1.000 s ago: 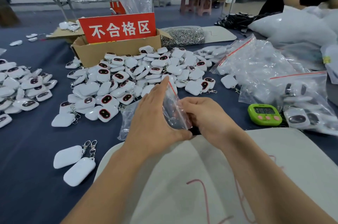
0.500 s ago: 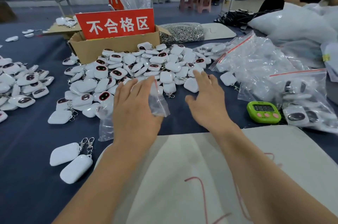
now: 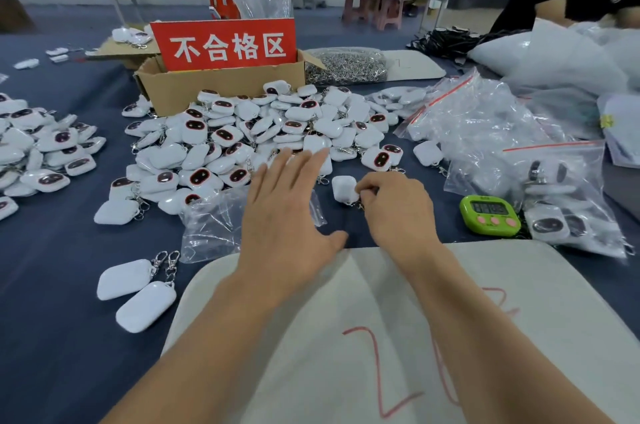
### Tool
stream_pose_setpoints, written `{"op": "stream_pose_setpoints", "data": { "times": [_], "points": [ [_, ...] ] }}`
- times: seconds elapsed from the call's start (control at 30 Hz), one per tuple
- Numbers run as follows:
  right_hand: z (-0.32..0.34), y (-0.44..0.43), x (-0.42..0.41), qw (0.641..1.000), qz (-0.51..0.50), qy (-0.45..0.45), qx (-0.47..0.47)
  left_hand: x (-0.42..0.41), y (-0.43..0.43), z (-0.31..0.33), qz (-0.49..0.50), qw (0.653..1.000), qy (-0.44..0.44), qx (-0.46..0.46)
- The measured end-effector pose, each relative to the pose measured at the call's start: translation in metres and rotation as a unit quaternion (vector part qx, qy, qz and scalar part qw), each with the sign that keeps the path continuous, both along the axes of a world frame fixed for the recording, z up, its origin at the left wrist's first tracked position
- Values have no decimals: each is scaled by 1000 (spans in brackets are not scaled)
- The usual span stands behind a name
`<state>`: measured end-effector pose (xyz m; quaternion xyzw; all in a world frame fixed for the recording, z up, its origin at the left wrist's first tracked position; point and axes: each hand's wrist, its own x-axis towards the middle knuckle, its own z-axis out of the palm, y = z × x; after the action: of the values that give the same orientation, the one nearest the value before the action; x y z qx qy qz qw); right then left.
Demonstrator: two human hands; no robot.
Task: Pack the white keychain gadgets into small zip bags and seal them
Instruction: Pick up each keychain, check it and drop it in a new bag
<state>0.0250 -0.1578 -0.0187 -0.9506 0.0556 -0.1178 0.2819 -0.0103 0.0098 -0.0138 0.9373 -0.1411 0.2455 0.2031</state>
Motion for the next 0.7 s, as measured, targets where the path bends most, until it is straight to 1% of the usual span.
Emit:
{"op": "stream_pose_setpoints", "data": {
  "times": [0.07,0.1,0.13,0.2,0.23,0.3,0.37,0.4,0.43,0.5,0.53,0.57,0.6,0.63,0.67,0.7],
  "points": [
    [2,3,-1,999,44,-7,25,-3,-11,0,-13,999,-41,-24],
    [3,5,-2,996,80,9,27,-4,-13,-1,-11,998,-62,-30],
    [2,6,-2,994,107,28,7,-3,-14,-1,-3,996,-79,-38],
    [1,6,1,991,123,38,-30,-1,-12,-3,19,994,-93,-59],
    [1,5,3,993,114,27,-22,-1,-10,-3,31,993,-90,-68],
    [1,3,3,996,79,3,50,1,-5,-3,50,992,-77,-90],
    [3,3,-3,984,45,-4,174,1,-2,-2,62,989,-63,-117],
    [5,1,-8,965,38,-3,260,1,-1,0,61,988,-56,-130],
    [7,1,-15,932,41,2,360,0,-2,2,55,988,-47,-140],
    [11,3,-27,833,64,28,549,-2,-3,4,21,989,-32,-142],
    [12,4,-30,787,72,46,610,-2,-3,4,-5,989,-27,-148],
    [12,4,-32,753,80,65,650,-2,-5,4,-30,985,-18,-167],
    [13,4,-32,729,89,85,674,-1,-5,4,-51,979,-4,-197],
    [14,2,-31,718,97,99,682,-1,-5,3,-68,970,7,-231],
    [16,-1,-30,722,108,104,676,0,-5,3,-79,962,10,-262],
    [18,-5,-28,737,128,103,655,0,-5,3,-81,955,10,-285]
  ]
}}
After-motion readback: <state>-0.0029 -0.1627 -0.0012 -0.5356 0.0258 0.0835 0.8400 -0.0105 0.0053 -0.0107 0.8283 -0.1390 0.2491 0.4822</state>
